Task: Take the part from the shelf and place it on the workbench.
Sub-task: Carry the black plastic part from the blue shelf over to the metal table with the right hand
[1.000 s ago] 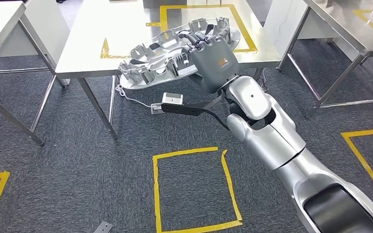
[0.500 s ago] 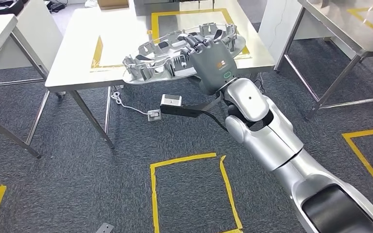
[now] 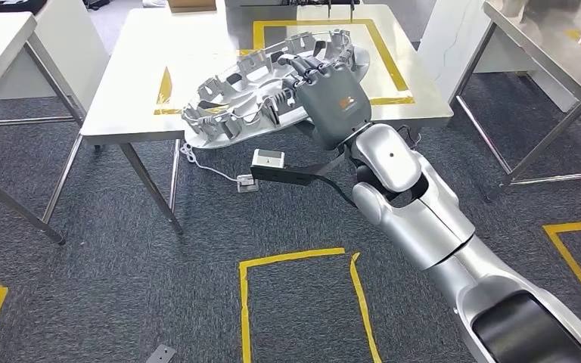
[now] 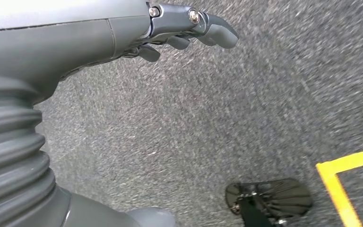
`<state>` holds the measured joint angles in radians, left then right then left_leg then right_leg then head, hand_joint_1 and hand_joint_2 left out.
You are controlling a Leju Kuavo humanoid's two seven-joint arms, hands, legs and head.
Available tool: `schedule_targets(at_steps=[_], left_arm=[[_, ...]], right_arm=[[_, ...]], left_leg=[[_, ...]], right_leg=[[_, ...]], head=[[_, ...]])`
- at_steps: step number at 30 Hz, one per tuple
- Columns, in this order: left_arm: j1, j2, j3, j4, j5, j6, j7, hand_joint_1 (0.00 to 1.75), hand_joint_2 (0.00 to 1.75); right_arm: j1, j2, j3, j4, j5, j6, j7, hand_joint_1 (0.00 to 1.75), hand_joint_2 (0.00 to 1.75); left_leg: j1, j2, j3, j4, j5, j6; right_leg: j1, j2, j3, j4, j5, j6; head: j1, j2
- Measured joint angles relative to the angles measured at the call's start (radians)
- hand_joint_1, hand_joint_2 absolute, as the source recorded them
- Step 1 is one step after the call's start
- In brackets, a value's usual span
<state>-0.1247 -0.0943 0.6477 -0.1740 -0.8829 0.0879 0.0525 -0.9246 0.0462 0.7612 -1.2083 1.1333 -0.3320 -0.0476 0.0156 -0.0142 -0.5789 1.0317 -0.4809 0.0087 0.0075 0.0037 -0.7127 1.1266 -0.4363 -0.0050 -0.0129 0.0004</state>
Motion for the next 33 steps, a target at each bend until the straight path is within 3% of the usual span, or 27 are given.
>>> schedule_targets(at_steps=[2,4,6,8,11,12,13,15,17,20,22,26,27,28,30,31,33], left_arm=[[-0.002,-0.002,0.000,0.000,0.000,0.000,0.001,0.00,1.75],[-0.003,-0.003,0.000,-0.001,-0.002,0.000,0.002,0.00,1.75],[-0.004,-0.004,0.000,-0.001,-0.004,0.000,0.005,0.00,1.75],[-0.008,-0.004,0.000,-0.001,-0.006,0.000,0.006,0.00,1.75],[-0.009,-0.001,0.000,-0.001,-0.008,0.001,0.008,0.00,1.75],[-0.008,0.000,0.001,-0.001,-0.009,0.001,0.009,0.00,1.75],[-0.007,0.001,0.001,-0.001,-0.010,0.001,0.009,0.00,1.75],[-0.007,0.001,0.001,0.000,-0.013,0.001,0.009,0.00,1.75],[-0.008,0.001,0.001,0.000,-0.015,0.001,0.009,0.00,1.75],[-0.007,0.000,0.001,0.000,-0.018,0.001,0.009,0.00,1.75],[-0.008,0.000,0.001,0.000,-0.018,0.001,0.009,0.00,1.75],[-0.011,0.000,0.001,-0.001,-0.018,0.001,0.009,0.00,1.75],[-0.011,0.000,0.001,-0.001,-0.018,0.001,0.009,0.00,1.75],[-0.011,0.000,0.001,-0.001,-0.018,0.001,0.009,0.00,1.75],[-0.011,-0.001,0.001,-0.001,-0.018,0.001,0.009,0.00,1.75],[-0.011,-0.001,0.001,-0.001,-0.018,0.001,0.009,0.00,1.75],[-0.012,-0.002,0.001,-0.001,-0.019,0.000,0.009,0.00,1.75]], right_arm=[[-0.004,0.000,-0.001,0.000,0.001,0.000,0.001,1.75,1.75],[-0.006,0.000,-0.001,-0.002,0.002,0.000,0.001,1.75,1.75],[-0.005,0.001,-0.002,-0.004,0.007,0.000,0.001,1.75,1.75],[-0.004,0.002,-0.002,-0.006,0.014,0.000,0.003,1.75,1.75],[0.005,0.002,-0.002,-0.007,0.023,-0.001,0.007,1.75,1.75],[0.010,0.002,-0.002,-0.007,0.026,-0.001,0.009,1.75,1.75],[0.015,0.002,-0.003,-0.007,0.027,0.000,0.011,1.75,1.75],[0.021,0.002,-0.004,-0.008,0.029,0.001,0.013,1.75,1.75],[0.020,0.002,-0.006,-0.010,0.030,0.001,0.013,1.75,1.75],[0.020,0.002,-0.014,-0.014,0.031,0.002,0.014,1.75,1.75],[0.019,0.002,-0.019,-0.017,0.031,0.003,0.014,1.75,1.75],[0.018,0.001,-0.022,-0.019,0.031,0.004,0.013,1.75,1.75],[0.018,0.001,-0.022,-0.019,0.032,0.004,0.012,1.75,1.75],[0.019,0.001,-0.022,-0.019,0.032,0.005,0.012,1.75,1.75],[0.018,0.001,-0.022,-0.019,0.033,0.007,0.012,1.75,1.75],[0.016,0.000,-0.023,-0.019,0.033,0.007,0.013,1.75,1.75],[0.012,-0.001,-0.025,-0.020,0.034,0.008,0.013,1.75,1.75]], left_leg=[[0.000,-0.002,0.009,-0.005,-0.010,-0.009],[-0.001,-0.002,0.018,-0.007,-0.008,-0.023],[-0.001,0.001,0.022,0.008,-0.010,-0.034],[0.000,0.004,-0.016,0.086,-0.038,-0.043],[0.001,0.006,-0.123,0.250,-0.102,-0.052],[0.002,0.007,-0.139,0.257,-0.098,-0.053],[0.003,0.008,-0.136,0.226,-0.069,-0.054],[0.005,0.010,-0.098,0.099,0.022,-0.057],[0.003,0.012,-0.071,0.007,0.061,-0.047],[0.001,0.010,-0.062,-0.006,0.057,-0.020],[0.005,0.008,-0.051,-0.008,0.052,-0.008],[0.006,0.007,-0.032,-0.007,0.031,0.002],[0.006,0.006,-0.024,-0.006,0.024,0.002],[0.006,0.005,-0.014,-0.006,0.016,0.000],[0.007,0.002,0.008,-0.006,-0.001,-0.005],[0.006,0.001,0.017,-0.007,-0.008,-0.009],[0.005,0.000,0.028,-0.011,-0.018,-0.020]], right_leg=[[0.011,-0.002,0.038,-0.098,0.038,-0.018],[0.014,-0.002,0.056,-0.126,0.033,-0.025],[0.008,-0.002,0.080,-0.140,0.037,-0.032],[0.003,-0.003,0.100,-0.146,0.032,-0.038],[0.003,0.000,0.117,-0.144,0.013,-0.042],[0.002,0.002,0.124,-0.142,0.005,-0.040],[0.001,0.003,0.133,-0.139,-0.004,-0.037],[-0.002,0.004,0.150,-0.129,-0.025,-0.028],[-0.002,0.005,0.152,-0.119,-0.041,-0.017],[0.001,0.006,0.148,-0.109,-0.050,-0.002],[-0.001,0.004,0.126,-0.065,-0.061,0.008],[-0.011,0.001,-0.023,0.163,-0.136,0.028],[-0.012,0.001,-0.045,0.180,-0.133,0.029],[-0.012,0.001,-0.050,0.161,-0.108,0.027],[-0.011,0.000,-0.010,0.030,-0.011,0.018],[-0.007,0.000,0.015,-0.037,0.021,0.013],[-0.001,-0.001,0.047,-0.110,0.042,0.002]], head=[[0.000,0.000],[0.001,0.000],[0.001,0.000],[-0.004,0.000],[-0.009,0.000],[-0.009,0.000],[-0.010,0.000],[-0.010,0.000],[-0.012,0.000],[-0.013,0.000],[-0.012,0.000],[-0.009,0.000],[-0.009,0.000],[-0.008,0.000],[-0.008,0.000],[-0.007,0.000],[-0.005,0.000]])
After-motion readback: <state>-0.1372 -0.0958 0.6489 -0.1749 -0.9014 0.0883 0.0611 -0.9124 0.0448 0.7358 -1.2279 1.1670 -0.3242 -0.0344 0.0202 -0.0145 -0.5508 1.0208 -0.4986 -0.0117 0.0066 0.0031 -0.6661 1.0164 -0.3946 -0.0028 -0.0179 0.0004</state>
